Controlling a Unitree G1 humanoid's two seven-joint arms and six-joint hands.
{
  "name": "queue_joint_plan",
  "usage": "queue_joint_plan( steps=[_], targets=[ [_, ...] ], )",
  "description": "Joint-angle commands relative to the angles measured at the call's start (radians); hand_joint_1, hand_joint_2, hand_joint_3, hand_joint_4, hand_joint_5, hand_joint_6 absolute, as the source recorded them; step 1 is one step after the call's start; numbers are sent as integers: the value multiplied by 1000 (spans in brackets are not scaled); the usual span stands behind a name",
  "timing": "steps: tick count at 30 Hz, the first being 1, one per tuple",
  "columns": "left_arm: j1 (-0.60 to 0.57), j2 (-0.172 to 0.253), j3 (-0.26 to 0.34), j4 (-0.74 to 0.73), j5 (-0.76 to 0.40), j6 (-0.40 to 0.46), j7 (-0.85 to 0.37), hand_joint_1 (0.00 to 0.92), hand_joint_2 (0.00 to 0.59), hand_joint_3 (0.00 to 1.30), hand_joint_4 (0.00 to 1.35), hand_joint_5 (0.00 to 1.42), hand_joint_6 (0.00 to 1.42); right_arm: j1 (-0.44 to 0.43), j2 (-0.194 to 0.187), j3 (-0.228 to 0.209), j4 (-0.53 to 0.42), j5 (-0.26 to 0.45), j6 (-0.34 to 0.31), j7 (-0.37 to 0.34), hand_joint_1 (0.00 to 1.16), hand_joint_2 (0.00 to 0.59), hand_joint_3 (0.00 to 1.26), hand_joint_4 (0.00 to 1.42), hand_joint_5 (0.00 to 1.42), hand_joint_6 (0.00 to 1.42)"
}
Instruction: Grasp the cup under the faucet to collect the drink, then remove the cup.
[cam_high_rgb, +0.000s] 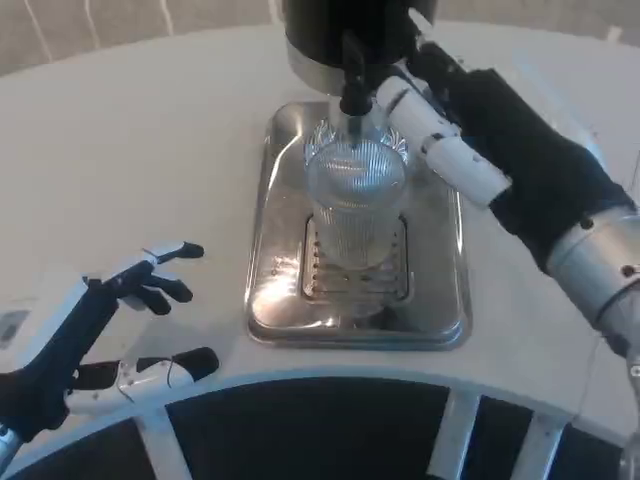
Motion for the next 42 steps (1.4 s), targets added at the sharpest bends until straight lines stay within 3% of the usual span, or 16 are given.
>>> queue_joint_plan(
  steps=[1,13,23,32,38,42],
  targets=[
    [33,4,18,-32,-18,23,-17,190,98,285,463,538,509,-39,-10,21,26,51,24,-36,36,510,0,0,0,1],
    [67,5,46,-72,-34,42,-30,178,98,286,457,537,508,-42,-48,87,109,174,-4,-145,36,510,0,0,0,1],
    [84,12,65,-80,-45,37,-35,173,98,291,456,537,508,-78,-131,157,136,253,3,-124,0,489,0,0,0,0],
    [104,14,89,-86,-48,34,-44,172,98,294,456,537,508,-111,-190,220,101,245,1,-116,0,488,0,0,0,0],
    [115,13,99,-100,-52,41,-48,172,98,294,456,537,508,-153,-285,322,88,172,-63,-84,0,489,0,0,0,0],
    [117,7,99,-105,-62,48,-56,172,99,287,440,537,508,-154,-295,333,90,165,-65,-81,0,492,0,0,0,0]
  ],
)
